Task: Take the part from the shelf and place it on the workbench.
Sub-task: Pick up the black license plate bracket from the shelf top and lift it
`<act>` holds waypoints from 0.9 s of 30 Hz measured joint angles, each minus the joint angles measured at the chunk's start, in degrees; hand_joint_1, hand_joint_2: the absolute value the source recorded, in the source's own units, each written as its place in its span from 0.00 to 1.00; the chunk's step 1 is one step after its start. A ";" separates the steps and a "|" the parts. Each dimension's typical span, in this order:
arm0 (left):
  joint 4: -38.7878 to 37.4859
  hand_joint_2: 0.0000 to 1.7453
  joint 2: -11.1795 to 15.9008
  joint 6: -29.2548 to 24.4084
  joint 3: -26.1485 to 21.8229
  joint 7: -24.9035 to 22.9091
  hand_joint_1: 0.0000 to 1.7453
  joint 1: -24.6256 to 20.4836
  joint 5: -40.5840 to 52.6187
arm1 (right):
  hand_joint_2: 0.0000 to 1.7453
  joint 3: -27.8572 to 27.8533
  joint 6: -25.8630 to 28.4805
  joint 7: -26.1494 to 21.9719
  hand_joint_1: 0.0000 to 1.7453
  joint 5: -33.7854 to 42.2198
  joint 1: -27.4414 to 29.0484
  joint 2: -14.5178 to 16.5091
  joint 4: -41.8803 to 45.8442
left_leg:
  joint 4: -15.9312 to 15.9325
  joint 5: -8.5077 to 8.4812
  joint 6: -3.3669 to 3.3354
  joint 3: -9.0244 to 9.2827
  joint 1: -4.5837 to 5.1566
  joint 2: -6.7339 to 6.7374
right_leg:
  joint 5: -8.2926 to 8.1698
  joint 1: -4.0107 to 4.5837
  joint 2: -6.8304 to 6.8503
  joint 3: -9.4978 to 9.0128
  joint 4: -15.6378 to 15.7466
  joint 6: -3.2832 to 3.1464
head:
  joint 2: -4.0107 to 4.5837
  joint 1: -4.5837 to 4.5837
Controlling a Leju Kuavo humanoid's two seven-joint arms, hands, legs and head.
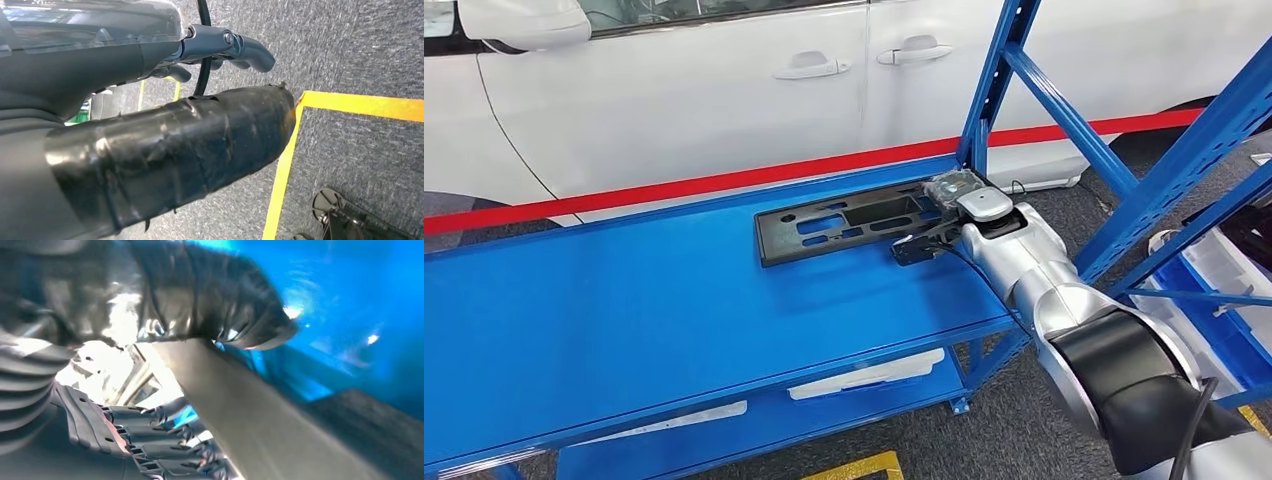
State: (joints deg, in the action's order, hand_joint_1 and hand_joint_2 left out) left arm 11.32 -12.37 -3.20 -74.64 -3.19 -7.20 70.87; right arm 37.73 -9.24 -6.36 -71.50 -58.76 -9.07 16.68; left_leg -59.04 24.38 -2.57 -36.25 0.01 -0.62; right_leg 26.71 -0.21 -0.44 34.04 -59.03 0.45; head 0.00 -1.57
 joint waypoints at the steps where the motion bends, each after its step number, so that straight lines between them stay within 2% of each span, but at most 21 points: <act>1: 0.00 0.00 0.00 -0.01 0.00 0.01 0.00 0.00 -0.04 | 1.00 0.00 0.03 0.02 1.00 -0.01 -0.02 0.00 0.00 | 0.06 -0.04 0.07 0.03 0.00 0.00 | 0.00 0.00 0.00 -0.01 -0.01 -0.01 | 0.00 -0.01; 6: 0.00 0.00 0.00 -0.01 0.00 0.05 0.00 -0.01 -0.10 | 1.00 0.00 0.18 0.02 1.00 -0.14 -0.10 0.00 0.00 | 0.21 -0.13 0.42 0.09 -0.03 0.00 | -0.02 0.02 0.01 0.00 -0.04 -0.18 | 0.00 0.00; 19: 0.00 0.00 -0.01 -0.02 -0.02 0.13 0.00 -0.03 -0.31 | 1.00 0.00 0.74 -0.31 1.00 -0.34 -0.64 0.01 0.02 | 0.21 -0.14 0.48 0.07 0.12 -0.01 | -0.02 -0.09 0.11 -0.13 0.01 -0.17 | 0.00 0.00; 23: 0.00 0.00 -0.02 -0.12 -0.02 0.13 0.00 -0.04 -0.79 | 1.00 0.00 2.72 -0.74 1.00 -0.39 -0.59 0.13 0.10 | 0.21 -0.14 0.47 0.04 0.24 -0.02 | -0.03 -0.19 0.12 -0.13 0.05 -0.16 | 0.00 0.00; 27: 0.00 0.00 -0.09 -0.34 -0.07 0.00 0.00 -0.04 -1.52 | 1.00 0.00 7.54 -2.75 1.00 -0.43 -0.25 0.86 1.23 | 0.20 -0.14 0.46 0.00 0.29 -0.01 | -0.03 -0.23 0.11 -0.10 0.06 -0.15 | 0.00 0.00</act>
State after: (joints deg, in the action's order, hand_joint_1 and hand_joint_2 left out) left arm 11.32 -12.46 -3.54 -74.71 -3.19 -7.25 69.35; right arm 37.73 -1.70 -9.11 -71.93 -59.02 -8.21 17.91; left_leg -58.84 24.24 -2.10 -36.25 0.30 -0.63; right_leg 26.68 -0.44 -0.32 33.94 -58.97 0.29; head 0.00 -1.57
